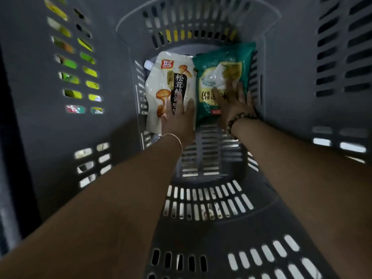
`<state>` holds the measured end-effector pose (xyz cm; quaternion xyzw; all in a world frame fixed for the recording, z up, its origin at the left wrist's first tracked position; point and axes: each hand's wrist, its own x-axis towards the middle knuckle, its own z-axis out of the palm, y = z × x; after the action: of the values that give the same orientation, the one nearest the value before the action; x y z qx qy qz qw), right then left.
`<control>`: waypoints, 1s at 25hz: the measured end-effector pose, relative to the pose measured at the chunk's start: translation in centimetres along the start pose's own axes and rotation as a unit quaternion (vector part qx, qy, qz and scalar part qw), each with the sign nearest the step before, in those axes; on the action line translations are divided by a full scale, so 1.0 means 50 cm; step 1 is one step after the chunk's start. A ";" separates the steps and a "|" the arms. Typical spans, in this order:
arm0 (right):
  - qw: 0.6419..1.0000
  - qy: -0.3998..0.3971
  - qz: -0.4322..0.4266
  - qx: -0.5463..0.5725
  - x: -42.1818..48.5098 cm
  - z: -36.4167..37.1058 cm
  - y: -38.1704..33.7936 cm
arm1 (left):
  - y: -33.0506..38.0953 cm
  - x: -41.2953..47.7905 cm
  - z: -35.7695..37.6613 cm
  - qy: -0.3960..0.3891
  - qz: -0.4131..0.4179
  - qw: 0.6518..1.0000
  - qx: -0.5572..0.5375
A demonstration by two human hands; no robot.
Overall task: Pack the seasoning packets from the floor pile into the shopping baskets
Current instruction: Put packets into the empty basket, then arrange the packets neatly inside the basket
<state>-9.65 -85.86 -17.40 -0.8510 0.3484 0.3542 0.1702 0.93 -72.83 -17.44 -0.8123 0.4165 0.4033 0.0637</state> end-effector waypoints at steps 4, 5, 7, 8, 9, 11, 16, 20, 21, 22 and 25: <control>0.998 0.003 0.027 0.063 -0.044 -0.044 -0.025 | 0.020 -0.030 -0.061 0.025 -0.052 0.991 -0.118; 0.995 0.024 0.033 0.089 -0.062 -0.060 -0.035 | 0.027 -0.046 -0.082 0.051 -0.070 0.982 -0.165; 0.988 0.074 0.043 0.127 -0.102 -0.093 -0.055 | 0.041 -0.083 -0.131 0.081 -0.091 0.963 -0.239; 0.985 0.093 0.043 0.136 -0.126 -0.113 -0.067 | 0.045 -0.106 -0.159 0.087 -0.099 0.957 -0.259; 0.983 0.108 0.041 0.140 -0.151 -0.132 -0.079 | 0.048 -0.132 -0.186 0.098 -0.101 0.953 -0.269; 0.978 0.134 0.041 0.152 -0.205 -0.170 -0.102 | 0.052 -0.190 -0.243 0.129 -0.088 0.944 -0.291; 0.951 0.190 0.024 0.241 -0.375 -0.295 -0.201 | 0.024 -0.404 -0.389 0.229 0.022 0.925 -0.301; 0.914 0.255 -0.023 0.315 -0.503 -0.382 -0.335 | -0.101 -0.563 -0.450 0.321 0.036 0.890 -0.321; 0.909 0.260 -0.043 0.323 -0.528 -0.399 -0.376 | -0.144 -0.590 -0.452 0.330 0.011 0.882 -0.336; 0.905 0.260 -0.068 0.330 -0.547 -0.409 -0.419 | -0.186 -0.610 -0.448 0.329 -0.018 0.877 -0.349; 0.892 0.253 -0.157 0.340 -0.572 -0.410 -0.569 | -0.310 -0.640 -0.408 0.322 -0.098 0.869 -0.363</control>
<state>6.11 -63.43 18.65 -0.8456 0.3404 -0.0445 0.4087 14.02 -51.77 15.23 -0.8996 0.1565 0.2338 -0.3340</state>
